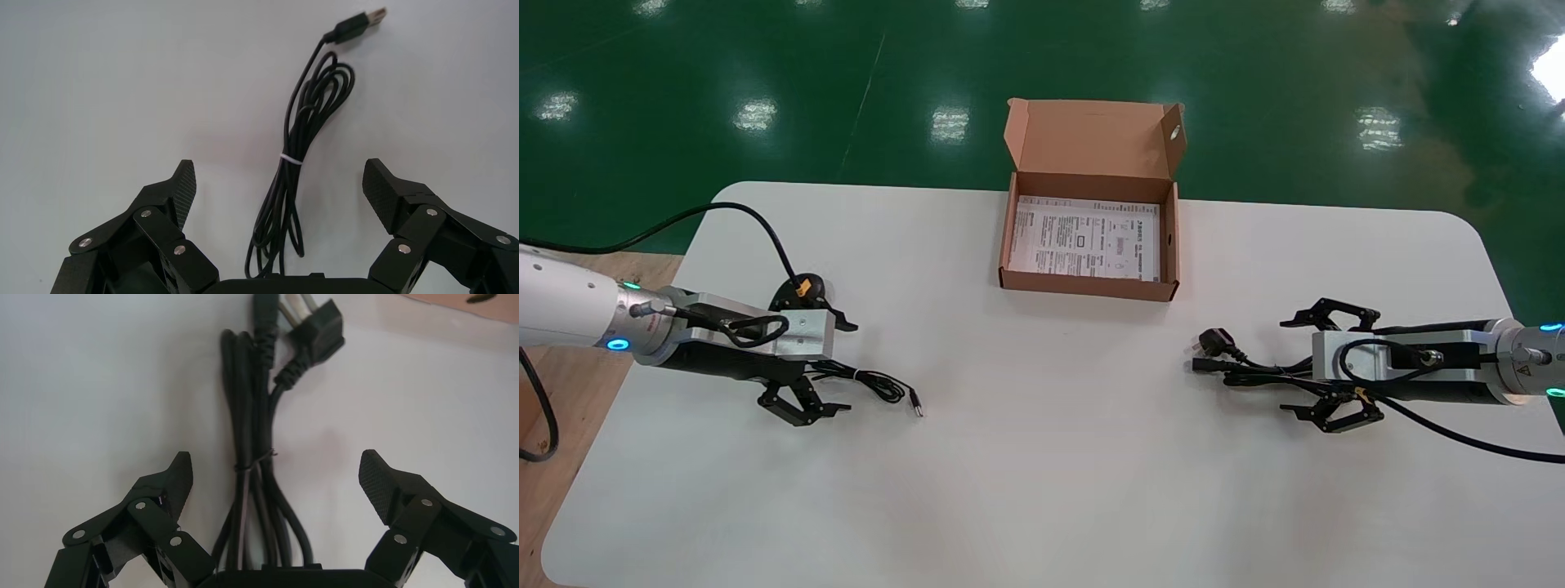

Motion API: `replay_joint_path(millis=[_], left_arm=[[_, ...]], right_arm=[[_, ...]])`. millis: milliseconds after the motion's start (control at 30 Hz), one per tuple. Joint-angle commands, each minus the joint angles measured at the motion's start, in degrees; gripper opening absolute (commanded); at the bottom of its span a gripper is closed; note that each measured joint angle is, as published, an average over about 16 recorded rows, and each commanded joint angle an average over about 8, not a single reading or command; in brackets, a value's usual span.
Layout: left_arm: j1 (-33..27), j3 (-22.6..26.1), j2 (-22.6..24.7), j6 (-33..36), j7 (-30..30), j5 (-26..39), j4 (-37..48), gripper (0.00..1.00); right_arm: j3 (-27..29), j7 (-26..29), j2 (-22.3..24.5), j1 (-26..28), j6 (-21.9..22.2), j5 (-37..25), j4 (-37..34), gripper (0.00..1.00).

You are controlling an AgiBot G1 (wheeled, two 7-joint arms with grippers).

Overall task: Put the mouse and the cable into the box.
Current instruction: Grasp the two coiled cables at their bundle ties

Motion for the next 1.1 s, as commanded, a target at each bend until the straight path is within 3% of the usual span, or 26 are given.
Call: replay_joint_path(millis=[33, 200, 233, 1100], left_arm=[[0.1, 0.0, 0.2, -0.6, 0.5, 0.0, 0.6, 0.7], [0.2, 0.3, 0.6, -0.8, 0.9, 0.4, 1.0, 0.07], [0.2, 0.2, 0.5, -0.8, 0.8, 0.4, 0.9, 0.01], [0.2, -0.1, 0.1, -0.5, 0.4, -0.1, 0.3, 0.0]], right_arm=[[0.0, -0.1, -0.5, 0.3, 0.6, 0.0, -1.1, 0.68], [-0.1, -0.2, -0.8, 0.5, 1.1, -0.2, -1.7, 0.05], [-0.1, -0.2, -0.8, 0.5, 1.1, -0.2, -1.7, 0.0], [0.1, -0.1, -0.3, 0.1, 0.5, 0.1, -0.7, 0.0]])
